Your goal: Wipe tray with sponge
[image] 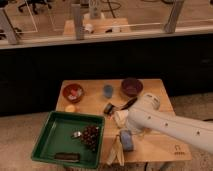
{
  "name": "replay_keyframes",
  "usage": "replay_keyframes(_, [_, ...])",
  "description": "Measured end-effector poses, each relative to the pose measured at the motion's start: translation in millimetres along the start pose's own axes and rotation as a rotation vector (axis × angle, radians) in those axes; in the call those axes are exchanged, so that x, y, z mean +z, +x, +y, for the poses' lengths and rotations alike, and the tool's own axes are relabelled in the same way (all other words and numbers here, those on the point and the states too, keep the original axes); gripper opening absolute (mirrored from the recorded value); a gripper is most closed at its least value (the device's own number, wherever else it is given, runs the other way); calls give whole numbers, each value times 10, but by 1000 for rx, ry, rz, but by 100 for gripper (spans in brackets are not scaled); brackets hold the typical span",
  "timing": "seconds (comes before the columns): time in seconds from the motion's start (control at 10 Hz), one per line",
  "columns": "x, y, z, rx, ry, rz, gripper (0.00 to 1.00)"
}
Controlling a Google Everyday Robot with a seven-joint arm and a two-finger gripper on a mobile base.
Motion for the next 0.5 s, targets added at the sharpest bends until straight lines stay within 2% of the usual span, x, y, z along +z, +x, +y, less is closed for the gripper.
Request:
replay_keyframes(0.2, [130, -101, -50, -100, -5, -5, 80])
replay_keyframes(0.5, [567, -175, -27, -197, -25, 11, 80])
